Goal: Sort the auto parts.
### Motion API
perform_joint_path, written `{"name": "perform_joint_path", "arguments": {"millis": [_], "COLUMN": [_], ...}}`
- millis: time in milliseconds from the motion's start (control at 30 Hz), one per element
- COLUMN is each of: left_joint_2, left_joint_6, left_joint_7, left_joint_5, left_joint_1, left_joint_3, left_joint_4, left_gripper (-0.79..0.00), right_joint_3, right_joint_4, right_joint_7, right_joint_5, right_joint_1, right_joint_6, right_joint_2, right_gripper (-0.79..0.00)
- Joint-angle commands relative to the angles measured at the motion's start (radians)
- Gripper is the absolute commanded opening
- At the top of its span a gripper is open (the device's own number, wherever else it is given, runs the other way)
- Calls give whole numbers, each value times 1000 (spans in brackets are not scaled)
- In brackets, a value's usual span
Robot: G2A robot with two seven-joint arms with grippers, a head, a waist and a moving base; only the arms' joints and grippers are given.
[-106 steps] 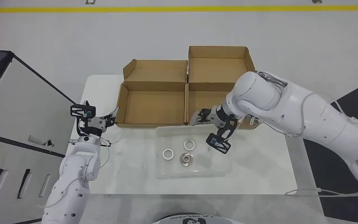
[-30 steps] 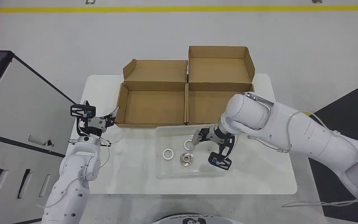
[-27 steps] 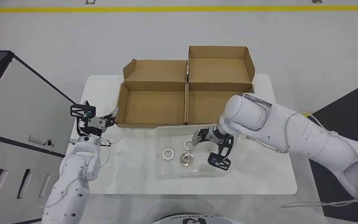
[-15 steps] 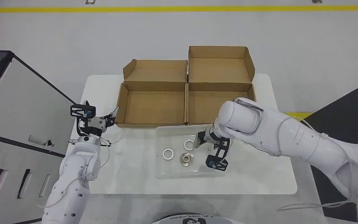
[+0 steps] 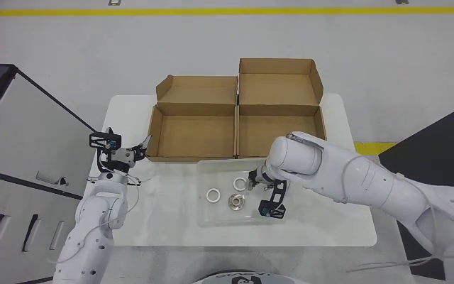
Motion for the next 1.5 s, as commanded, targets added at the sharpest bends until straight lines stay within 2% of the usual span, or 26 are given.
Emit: {"name": "perform_joint_path", "arguments": {"millis": [0, 433, 500, 533, 567, 600, 933, 1133, 1433, 1467], "left_joint_2": [0, 0, 0, 0, 0, 0, 0, 0, 0, 0], "left_joint_6": [0, 0, 0, 0, 0, 0, 0, 0, 0, 0], "left_joint_7": [0, 0, 0, 0, 0, 0, 0, 0, 0, 0], "left_joint_5": [0, 0, 0, 0, 0, 0, 0, 0, 0, 0], "left_joint_1": [0, 0, 0, 0, 0, 0, 0, 0, 0, 0], "left_joint_3": [0, 0, 0, 0, 0, 0, 0, 0, 0, 0], "left_joint_4": [0, 0, 0, 0, 0, 0, 0, 0, 0, 0], "left_gripper": [0, 0, 0, 0, 0, 0, 0, 0, 0, 0], "right_joint_3": [0, 0, 0, 0, 0, 0, 0, 7, 0, 0], "right_joint_4": [1, 1, 1, 1, 1, 11, 11, 10, -5, -4], "right_joint_7": [0, 0, 0, 0, 0, 0, 0, 40, -9, -12], "right_joint_5": [-2, -2, -2, -2, -2, 2, 2, 23, -44, -49], "right_joint_1": [-2, -2, -2, -2, -2, 2, 2, -16, -22, -23], "right_joint_6": [0, 0, 0, 0, 0, 0, 0, 27, 10, 13], "right_joint_2": [-1, -1, -1, -1, -1, -1, -1, 5, 12, 12], "right_gripper": [-317, -314, -286, -252, -46, 0, 0, 0, 0, -28]}}
